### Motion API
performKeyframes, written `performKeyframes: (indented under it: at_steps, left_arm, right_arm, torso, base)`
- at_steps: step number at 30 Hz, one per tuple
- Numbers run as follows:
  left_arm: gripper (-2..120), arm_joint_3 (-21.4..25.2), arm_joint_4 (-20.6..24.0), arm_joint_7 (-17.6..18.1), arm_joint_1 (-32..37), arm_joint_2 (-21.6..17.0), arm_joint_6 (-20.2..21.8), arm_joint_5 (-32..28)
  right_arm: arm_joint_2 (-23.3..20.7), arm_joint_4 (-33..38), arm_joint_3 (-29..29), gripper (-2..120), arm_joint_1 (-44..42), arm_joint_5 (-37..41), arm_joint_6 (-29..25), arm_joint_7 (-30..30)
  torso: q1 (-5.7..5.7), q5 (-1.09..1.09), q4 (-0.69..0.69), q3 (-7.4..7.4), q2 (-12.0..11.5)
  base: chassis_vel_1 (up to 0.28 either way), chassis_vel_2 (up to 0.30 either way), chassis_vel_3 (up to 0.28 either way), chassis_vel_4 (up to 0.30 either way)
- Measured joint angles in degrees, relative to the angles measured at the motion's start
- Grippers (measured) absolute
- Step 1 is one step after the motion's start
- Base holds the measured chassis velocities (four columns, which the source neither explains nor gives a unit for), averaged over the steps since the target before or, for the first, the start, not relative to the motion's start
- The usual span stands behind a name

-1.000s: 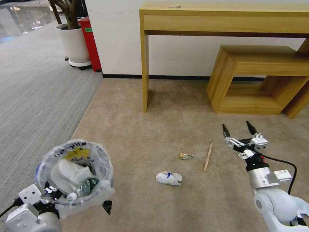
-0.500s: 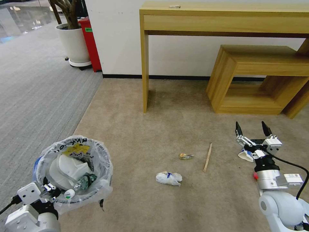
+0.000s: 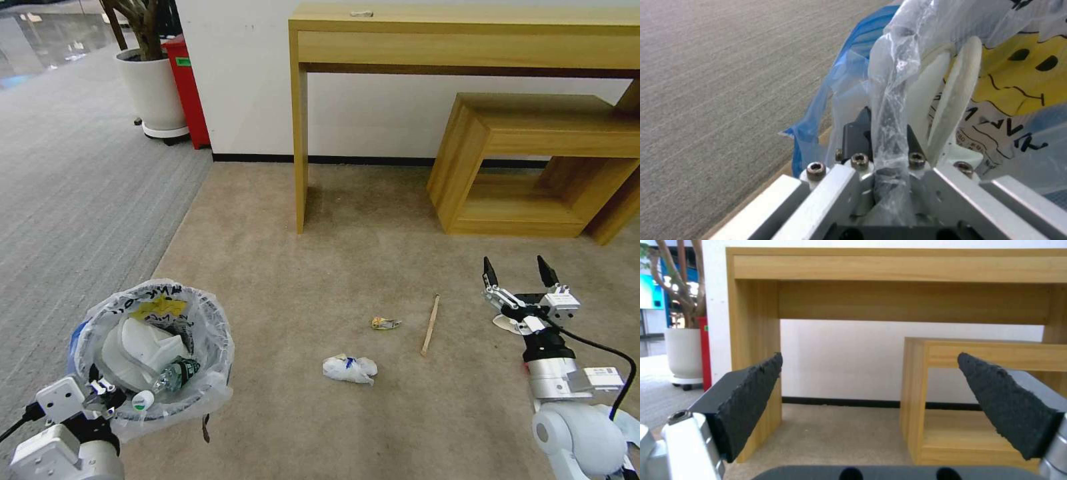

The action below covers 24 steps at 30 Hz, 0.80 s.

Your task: Pick up the trash bin and place the garbage on the floor into it.

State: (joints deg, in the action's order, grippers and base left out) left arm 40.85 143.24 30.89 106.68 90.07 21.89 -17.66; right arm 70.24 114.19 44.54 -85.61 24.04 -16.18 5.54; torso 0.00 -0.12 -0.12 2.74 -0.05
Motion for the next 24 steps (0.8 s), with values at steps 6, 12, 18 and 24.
performKeyframes:
  at_steps: [6, 12, 18, 24]
  left_arm:
    - [0, 0.0, 0.0, 0.0, -0.1, 0.0, -0.2, 0.0]
    - [0, 0.3, 0.0, 0.0, -0.2, 0.0, -0.3, -0.1]
    - [0, 0.5, 0.0, -0.1, -0.5, -0.1, -0.8, -0.5]
    - [0, 0.5, 0.0, -0.1, -0.7, -0.2, -1.0, -0.6]
  right_arm:
    - [0.1, -0.1, -0.3, 100, -0.2, -0.5, -0.4, 0.0]
    - [0.6, -0.6, -1.0, 100, -0.3, -1.2, -0.7, 0.0]
    - [0.8, -0.8, -1.3, 100, -0.2, -1.3, -0.9, 0.7]
    - [1.0, -1.0, -1.4, 100, 0.0, -1.3, -1.2, 1.7]
  torso:
    - [0.00, 0.00, 0.00, 0.00, 0.0]
    - [0.00, 0.00, 0.00, 0.00, 0.0]
    - [0.00, 0.00, -0.03, 0.00, 0.0]
    - [0.00, 0.00, 0.00, 0.00, 0.0]
  base:
    - [-0.015, -0.017, -0.021, -0.016]
    - [-0.071, -0.082, -0.072, -0.077]
    - [-0.081, -0.082, -0.059, -0.061]
    - [0.000, 0.000, 0.000, 0.000]
